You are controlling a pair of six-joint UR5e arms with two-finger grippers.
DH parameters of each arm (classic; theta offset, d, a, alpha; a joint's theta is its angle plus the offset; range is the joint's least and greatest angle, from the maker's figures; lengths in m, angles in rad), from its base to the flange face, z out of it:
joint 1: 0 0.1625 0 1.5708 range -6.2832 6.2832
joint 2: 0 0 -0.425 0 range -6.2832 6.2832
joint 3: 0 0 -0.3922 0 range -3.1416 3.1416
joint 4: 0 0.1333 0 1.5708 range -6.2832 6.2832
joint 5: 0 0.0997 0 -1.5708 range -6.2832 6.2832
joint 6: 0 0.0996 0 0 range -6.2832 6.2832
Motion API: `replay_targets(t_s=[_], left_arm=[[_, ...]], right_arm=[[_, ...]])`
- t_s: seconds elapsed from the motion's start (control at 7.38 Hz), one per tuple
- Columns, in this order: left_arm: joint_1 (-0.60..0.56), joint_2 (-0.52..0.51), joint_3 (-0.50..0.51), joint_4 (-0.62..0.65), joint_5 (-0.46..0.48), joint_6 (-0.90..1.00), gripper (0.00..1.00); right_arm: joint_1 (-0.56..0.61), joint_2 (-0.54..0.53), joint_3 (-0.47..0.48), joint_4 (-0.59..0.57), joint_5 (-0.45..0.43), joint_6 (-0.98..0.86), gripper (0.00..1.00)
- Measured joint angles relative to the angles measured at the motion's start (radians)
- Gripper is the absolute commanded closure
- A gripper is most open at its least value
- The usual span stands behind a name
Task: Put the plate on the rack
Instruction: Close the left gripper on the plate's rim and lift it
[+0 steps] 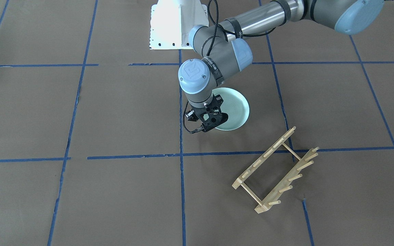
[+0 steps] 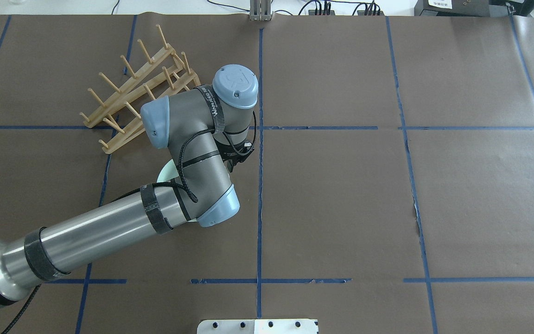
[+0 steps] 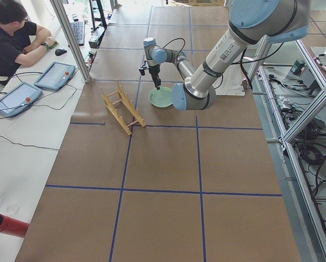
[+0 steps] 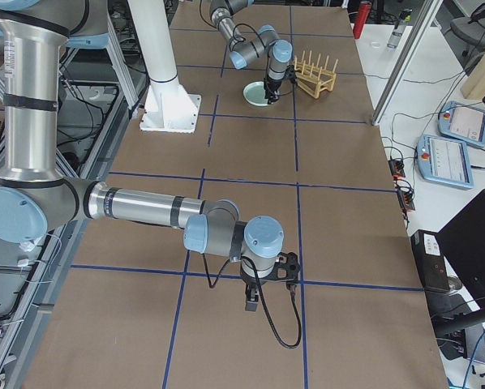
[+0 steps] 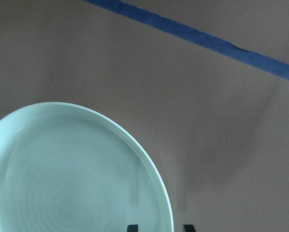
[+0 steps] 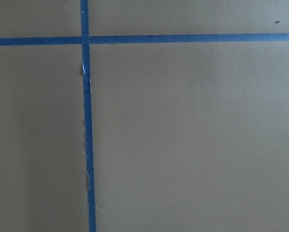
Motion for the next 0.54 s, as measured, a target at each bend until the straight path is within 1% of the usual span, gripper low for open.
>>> replay_targets(t_s=[0.14, 0.27, 0.54], left_arm=[[0.000, 0.004, 0.001, -0.010, 0.001, 0.001, 0.74], [0.000, 0.007, 0.001, -0.016, 0.001, 0.002, 0.98], [-0.001, 0.016, 0.001, -0.028, 0.000, 0.001, 1.00]], right_arm=[[0.000, 0.000, 0.000, 0.000, 0.000, 0.000, 0.00], [0.000, 0.000, 0.000, 0.000, 0.000, 0.000, 0.00], [0.000, 0.000, 0.000, 0.000, 0.000, 0.000, 0.00]])
